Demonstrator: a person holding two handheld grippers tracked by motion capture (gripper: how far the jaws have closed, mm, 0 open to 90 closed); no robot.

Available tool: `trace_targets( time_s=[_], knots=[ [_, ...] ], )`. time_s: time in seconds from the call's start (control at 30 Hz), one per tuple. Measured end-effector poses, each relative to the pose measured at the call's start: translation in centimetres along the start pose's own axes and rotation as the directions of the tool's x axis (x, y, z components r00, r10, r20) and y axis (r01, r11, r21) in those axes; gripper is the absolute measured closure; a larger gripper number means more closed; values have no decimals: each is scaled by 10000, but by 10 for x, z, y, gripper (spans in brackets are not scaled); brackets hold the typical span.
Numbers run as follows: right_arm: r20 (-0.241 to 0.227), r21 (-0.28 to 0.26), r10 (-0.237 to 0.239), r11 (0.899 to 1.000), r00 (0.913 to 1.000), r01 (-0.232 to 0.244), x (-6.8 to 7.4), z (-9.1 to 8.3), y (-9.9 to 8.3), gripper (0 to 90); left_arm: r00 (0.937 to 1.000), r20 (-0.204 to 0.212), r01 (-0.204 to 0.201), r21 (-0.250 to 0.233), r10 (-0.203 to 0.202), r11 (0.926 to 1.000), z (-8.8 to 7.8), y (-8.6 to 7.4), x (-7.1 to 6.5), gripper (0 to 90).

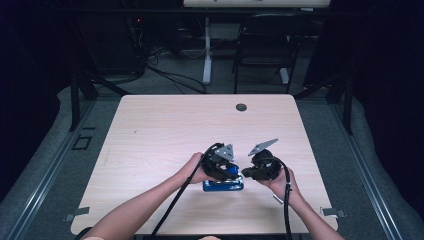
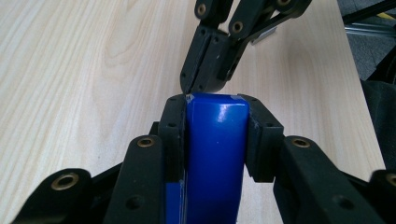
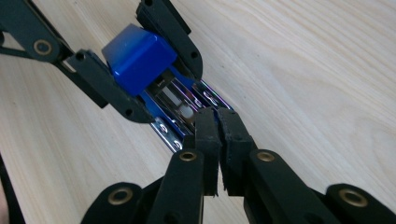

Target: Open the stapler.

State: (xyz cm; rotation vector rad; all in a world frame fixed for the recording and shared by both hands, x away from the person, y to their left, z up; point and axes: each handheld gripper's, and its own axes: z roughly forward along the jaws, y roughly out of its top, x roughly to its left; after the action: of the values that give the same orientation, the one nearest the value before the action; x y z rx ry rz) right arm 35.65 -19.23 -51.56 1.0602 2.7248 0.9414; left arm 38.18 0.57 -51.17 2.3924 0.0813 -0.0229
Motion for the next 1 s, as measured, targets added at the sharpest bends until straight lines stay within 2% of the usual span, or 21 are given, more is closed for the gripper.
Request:
trace_targets(
  time_s=[0.17,0.27,0.6,1.0],
  knots=[
    [-243,33,-40,10000,9997,40,3,9,4,900,10000,-86,-47,-99,46,9999,-3,-2,-2,651],
    [-145,150,-182,9997,9997,184,4,13,4,900,9999,-115,-78,-165,76,9998,-4,-3,-2,651],
    [-106,111,-3,9999,9999,4,3,18,4,900,9997,-194,-120,-308,114,9995,-10,-4,-2,654],
    [160,307,-251,9992,9996,246,5,19,5,900,9993,-328,-181,-343,169,9992,-21,-7,-4,658]
  ],
)
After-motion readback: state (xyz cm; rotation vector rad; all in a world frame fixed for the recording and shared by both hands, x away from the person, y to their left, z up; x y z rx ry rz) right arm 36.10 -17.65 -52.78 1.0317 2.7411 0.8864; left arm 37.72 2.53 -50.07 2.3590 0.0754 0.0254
